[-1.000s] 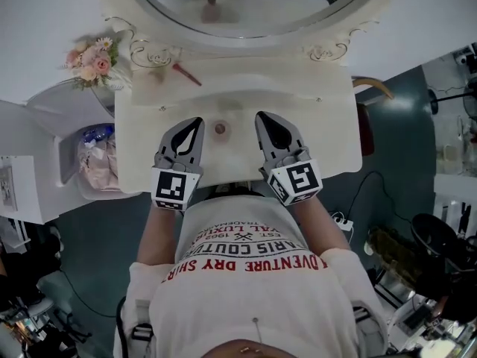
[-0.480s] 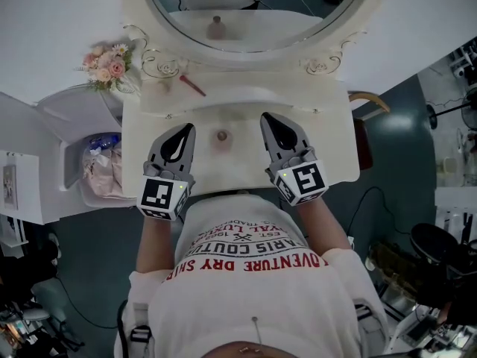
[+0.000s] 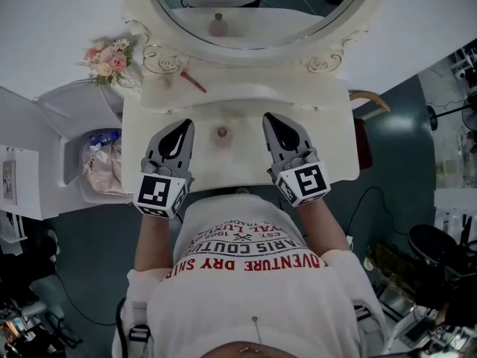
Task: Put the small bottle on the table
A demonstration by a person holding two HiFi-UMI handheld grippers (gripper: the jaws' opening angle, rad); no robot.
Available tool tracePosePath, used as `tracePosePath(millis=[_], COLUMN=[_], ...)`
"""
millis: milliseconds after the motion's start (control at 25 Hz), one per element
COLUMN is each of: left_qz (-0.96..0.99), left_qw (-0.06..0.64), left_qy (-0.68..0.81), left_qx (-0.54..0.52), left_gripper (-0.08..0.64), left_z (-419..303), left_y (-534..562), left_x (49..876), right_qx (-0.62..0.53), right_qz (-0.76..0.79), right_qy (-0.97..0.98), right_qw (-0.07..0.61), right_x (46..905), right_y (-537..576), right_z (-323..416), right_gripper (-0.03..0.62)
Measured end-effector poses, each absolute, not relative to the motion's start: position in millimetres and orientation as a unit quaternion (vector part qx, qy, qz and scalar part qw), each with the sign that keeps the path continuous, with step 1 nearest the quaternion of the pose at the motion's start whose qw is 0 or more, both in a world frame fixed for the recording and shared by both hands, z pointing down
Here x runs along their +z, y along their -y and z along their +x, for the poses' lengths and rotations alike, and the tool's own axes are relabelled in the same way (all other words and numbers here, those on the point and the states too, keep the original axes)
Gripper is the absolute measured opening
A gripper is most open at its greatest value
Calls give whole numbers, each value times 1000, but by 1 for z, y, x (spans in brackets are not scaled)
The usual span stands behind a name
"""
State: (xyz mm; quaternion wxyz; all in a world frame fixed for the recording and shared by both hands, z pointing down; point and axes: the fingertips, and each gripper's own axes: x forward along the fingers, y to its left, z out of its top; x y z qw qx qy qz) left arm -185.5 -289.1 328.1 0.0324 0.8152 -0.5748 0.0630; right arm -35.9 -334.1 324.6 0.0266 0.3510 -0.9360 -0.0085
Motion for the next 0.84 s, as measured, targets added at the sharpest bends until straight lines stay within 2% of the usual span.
tracePosePath(millis=[840], left_qz=[815], left_qw=[19], left_qy=[574], left_qx=[76], left_gripper=[8], left_z=[-177], left_y=[297], left_x=[334], right_qx=[-4], right_qz=[366], right_qy=[930], right_qw=[26], right_x=[332], right_y=[334], right_z=[-34], right_gripper=[-2])
